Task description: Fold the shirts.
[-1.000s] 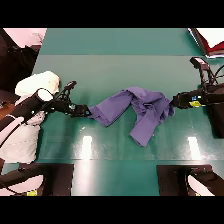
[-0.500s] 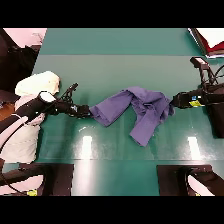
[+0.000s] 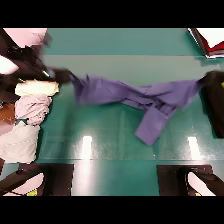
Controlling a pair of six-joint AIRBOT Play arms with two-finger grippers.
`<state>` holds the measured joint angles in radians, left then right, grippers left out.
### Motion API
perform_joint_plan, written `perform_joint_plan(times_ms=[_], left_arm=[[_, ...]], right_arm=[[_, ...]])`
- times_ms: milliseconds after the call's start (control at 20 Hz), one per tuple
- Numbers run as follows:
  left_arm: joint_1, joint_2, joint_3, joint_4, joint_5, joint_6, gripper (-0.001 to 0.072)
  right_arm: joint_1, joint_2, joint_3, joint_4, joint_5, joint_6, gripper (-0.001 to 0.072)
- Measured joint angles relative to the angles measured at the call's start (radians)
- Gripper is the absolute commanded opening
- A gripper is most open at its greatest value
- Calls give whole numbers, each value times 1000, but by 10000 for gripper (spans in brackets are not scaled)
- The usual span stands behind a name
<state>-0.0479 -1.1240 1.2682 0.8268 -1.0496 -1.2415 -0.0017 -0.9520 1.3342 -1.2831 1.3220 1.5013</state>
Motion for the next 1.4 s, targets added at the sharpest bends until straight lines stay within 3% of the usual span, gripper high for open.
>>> perform_joint_plan(times_ms=[350, 650, 850, 1200, 1400], left_arm=[[105, 117, 514, 38, 18, -17, 27], [118, 130, 740, 55, 33, -67, 27], [120, 162, 794, 40, 64, -101, 27], [120, 227, 791, 26, 89, -149, 26], [120, 156, 683, 59, -2, -192, 26]], right_arm=[[-122, 0, 354, 3, -82, -38, 21], [-135, 0, 615, 0, -108, -53, 21], [-137, 29, 716, -15, -144, -69, 21], [-137, 147, 609, -85, -240, -65, 19], [-136, -11, 657, -77, -39, -17, 18]])
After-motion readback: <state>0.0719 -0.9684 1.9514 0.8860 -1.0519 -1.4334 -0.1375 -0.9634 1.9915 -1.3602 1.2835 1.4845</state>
